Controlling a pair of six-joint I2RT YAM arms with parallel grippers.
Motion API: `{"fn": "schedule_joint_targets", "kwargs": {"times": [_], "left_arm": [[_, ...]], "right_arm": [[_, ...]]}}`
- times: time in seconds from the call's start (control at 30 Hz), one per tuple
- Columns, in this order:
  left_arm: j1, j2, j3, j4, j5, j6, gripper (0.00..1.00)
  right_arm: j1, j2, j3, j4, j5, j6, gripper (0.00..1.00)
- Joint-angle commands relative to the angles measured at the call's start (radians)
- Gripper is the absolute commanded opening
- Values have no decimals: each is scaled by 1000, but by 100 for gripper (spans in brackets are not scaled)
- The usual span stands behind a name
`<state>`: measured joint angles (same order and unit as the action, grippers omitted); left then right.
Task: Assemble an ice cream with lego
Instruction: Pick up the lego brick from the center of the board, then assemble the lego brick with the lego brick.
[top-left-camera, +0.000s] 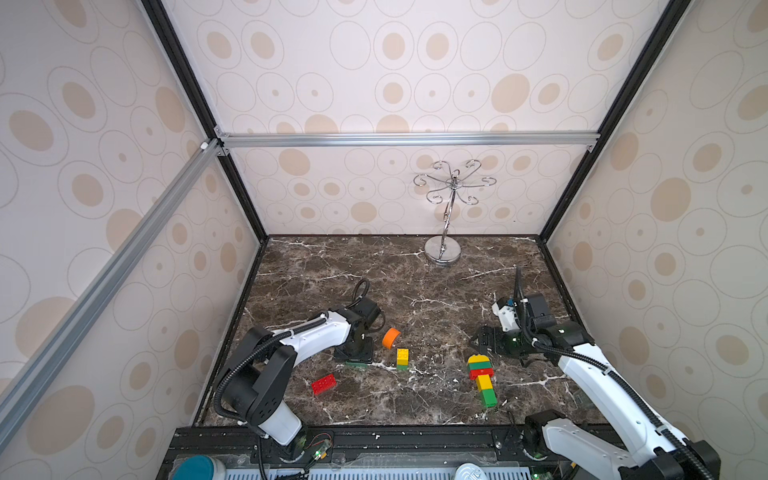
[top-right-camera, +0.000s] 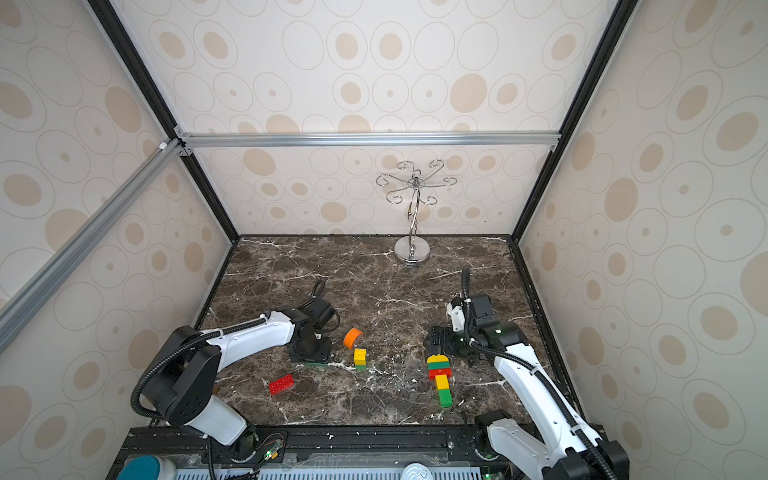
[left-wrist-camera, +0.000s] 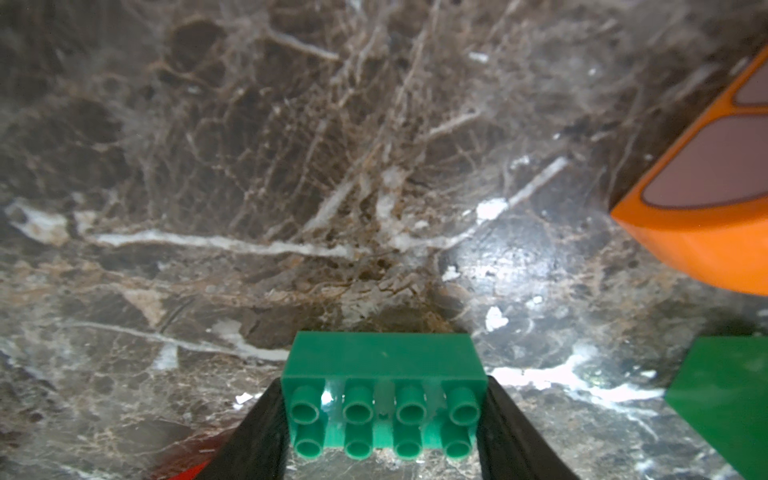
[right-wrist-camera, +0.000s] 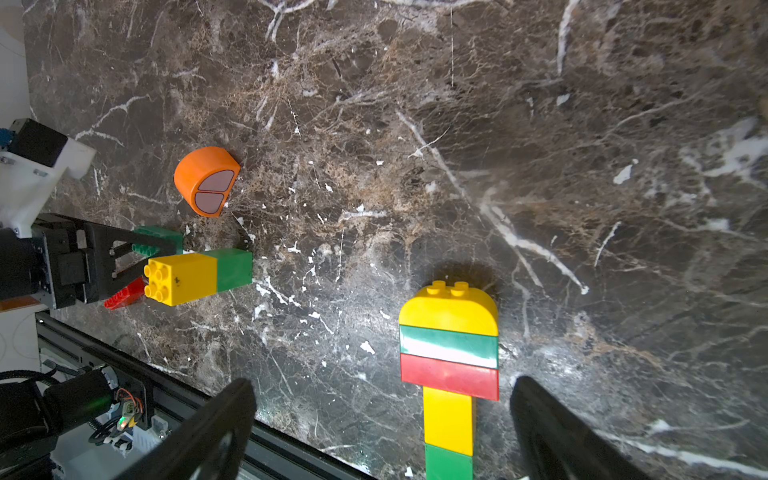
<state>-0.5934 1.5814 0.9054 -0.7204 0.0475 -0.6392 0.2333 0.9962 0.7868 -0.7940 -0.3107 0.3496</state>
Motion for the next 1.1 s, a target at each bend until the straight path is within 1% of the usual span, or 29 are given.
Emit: {"fn": "schedule_joint_targets", "kwargs": {"times": [0.0, 0.1, 0.2, 0.3, 0.4, 0.6, 0.73, 0.8, 0.9, 1.07], "left_arm": [[8, -42, 26, -23, -7, -36, 55], [7, -76, 32, -41, -5, -66, 48], [-1, -113, 72, -87, -8, -89, 42], [-37, -129, 145, -166, -32, -111, 37], [-96, -129, 230, -228, -38, -154, 34], [-224, -82, 384, -287, -28, -265, 30], [-296, -14, 475, -306, -15, -301, 30], [-322, 16, 498, -316, -11, -310, 30], [-345, 49, 519, -320, -13, -321, 30], [-352, 81, 543, -343, -21, -311, 30]], "right_arm": [[-8, -10, -11, -3, 5, -16, 98], [-8, -10, -12, -4, 5, -17, 99], [-8, -8, -12, -1, 2, -17, 99], [-8, -7, -12, -2, 2, -18, 99], [-8, -6, -12, -2, 5, -18, 99], [-8, -12, -14, 1, 7, -17, 98], [-9, -17, -14, 3, 5, -17, 99], [-8, -22, -14, 2, 8, -17, 99], [-8, -32, -15, 3, 10, -14, 98], [-8, -48, -23, 11, 10, -9, 99]]}}
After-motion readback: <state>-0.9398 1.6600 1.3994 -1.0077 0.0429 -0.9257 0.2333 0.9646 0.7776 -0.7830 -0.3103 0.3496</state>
